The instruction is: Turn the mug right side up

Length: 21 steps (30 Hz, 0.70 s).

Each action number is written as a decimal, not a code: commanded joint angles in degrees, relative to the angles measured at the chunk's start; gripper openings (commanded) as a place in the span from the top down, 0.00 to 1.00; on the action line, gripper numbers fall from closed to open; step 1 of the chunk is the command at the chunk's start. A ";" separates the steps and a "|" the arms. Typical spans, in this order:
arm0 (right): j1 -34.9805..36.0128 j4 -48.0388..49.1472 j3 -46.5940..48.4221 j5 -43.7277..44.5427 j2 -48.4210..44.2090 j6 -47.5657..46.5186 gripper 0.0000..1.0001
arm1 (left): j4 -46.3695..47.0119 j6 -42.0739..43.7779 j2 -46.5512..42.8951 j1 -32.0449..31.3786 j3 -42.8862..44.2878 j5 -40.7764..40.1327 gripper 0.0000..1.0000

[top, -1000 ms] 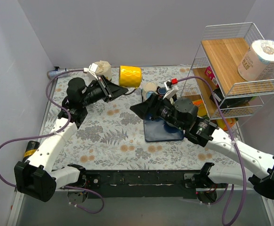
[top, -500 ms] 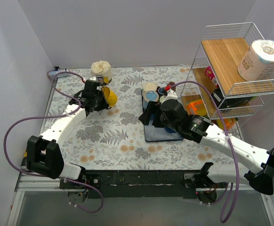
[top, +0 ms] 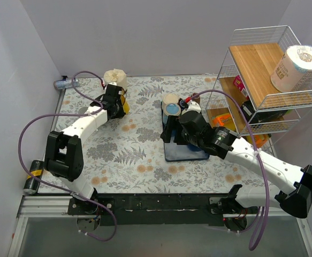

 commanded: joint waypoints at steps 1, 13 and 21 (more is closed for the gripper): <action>-0.33 -4.45 3.40 1.21 1.27 -0.93 0.13 | 6.29 3.21 2.19 0.07 4.08 -3.49 1.00; -2.62 -2.78 0.15 -2.83 0.74 -1.20 0.13 | 8.40 7.61 9.66 0.16 6.45 -4.46 1.00; -4.29 -5.07 0.50 -3.98 1.36 -2.95 0.12 | 10.86 8.05 12.30 0.16 4.61 -6.66 0.87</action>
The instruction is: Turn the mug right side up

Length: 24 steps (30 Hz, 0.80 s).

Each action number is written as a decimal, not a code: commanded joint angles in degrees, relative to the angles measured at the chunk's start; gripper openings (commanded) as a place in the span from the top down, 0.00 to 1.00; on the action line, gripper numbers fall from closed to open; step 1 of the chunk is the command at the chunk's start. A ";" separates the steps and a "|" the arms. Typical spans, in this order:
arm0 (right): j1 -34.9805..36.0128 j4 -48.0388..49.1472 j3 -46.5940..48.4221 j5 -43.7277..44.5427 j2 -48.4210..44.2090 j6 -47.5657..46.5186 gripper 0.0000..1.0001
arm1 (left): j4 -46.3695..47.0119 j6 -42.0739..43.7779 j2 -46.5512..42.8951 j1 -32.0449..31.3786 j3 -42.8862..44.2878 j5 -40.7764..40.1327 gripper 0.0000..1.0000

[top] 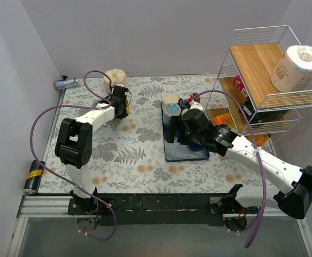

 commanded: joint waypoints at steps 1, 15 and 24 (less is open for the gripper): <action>-0.94 -0.98 0.11 -1.05 0.24 -1.95 0.12 | 5.14 0.99 -0.64 0.18 0.89 -2.90 0.82; -2.09 -1.34 2.83 -0.79 4.02 -6.60 0.12 | 3.83 -1.29 -10.91 0.18 -0.34 3.51 0.31; -3.84 14.28 2.22 7.82 9.64 -28.19 0.14 | 1.28 -4.81 -27.78 0.09 -4.64 17.30 0.03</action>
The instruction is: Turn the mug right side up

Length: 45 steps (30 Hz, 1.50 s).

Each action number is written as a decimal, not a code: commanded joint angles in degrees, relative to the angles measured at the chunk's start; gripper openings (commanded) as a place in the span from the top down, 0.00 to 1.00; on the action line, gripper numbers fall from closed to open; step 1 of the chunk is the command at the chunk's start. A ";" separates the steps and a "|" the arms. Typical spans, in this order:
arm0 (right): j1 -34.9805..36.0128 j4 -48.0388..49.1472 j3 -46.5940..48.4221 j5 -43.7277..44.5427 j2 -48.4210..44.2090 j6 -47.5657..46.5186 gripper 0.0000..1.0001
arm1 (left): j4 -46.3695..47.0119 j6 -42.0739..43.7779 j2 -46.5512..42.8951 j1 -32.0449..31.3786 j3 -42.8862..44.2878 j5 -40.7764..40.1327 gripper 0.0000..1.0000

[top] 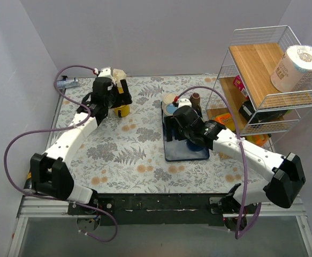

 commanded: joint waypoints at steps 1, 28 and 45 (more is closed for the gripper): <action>-2.10 11.88 2.19 4.92 3.47 -15.22 0.14 | -1.90 -2.19 -8.21 0.18 -1.78 9.00 0.02; -13.26 24.11 2.11 -12.13 19.92 -29.39 0.17 | -7.79 -5.97 -20.17 0.26 -5.04 19.03 0.02; -13.26 24.29 -0.62 -9.50 19.57 -30.00 0.41 | -7.61 -5.79 -19.55 0.18 -5.57 19.30 0.02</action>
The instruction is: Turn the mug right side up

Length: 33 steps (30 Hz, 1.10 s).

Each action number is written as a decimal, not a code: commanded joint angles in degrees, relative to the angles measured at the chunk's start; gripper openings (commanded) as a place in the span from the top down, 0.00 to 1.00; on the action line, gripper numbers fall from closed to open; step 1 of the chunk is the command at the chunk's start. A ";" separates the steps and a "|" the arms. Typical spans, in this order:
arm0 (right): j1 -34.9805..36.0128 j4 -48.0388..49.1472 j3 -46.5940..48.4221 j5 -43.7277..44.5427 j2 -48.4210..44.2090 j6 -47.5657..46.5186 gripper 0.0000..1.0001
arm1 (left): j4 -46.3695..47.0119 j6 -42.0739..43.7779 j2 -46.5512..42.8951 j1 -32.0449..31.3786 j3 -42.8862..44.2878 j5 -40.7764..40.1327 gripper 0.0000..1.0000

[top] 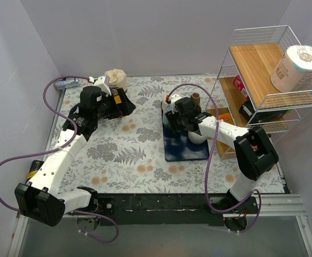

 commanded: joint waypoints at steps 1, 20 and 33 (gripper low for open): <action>0.07 1.01 -0.14 2.52 -1.13 -0.17 0.41 | -0.33 0.37 -1.19 0.18 -0.10 0.68 0.02; -0.02 -4.53 5.49 -1.33 1.35 3.16 0.99 | -0.42 -0.15 -1.89 0.18 0.52 1.20 0.02; 0.07 -8.49 13.05 -11.96 -8.59 17.05 0.99 | 2.56 -4.64 -4.79 0.18 -0.98 9.01 0.02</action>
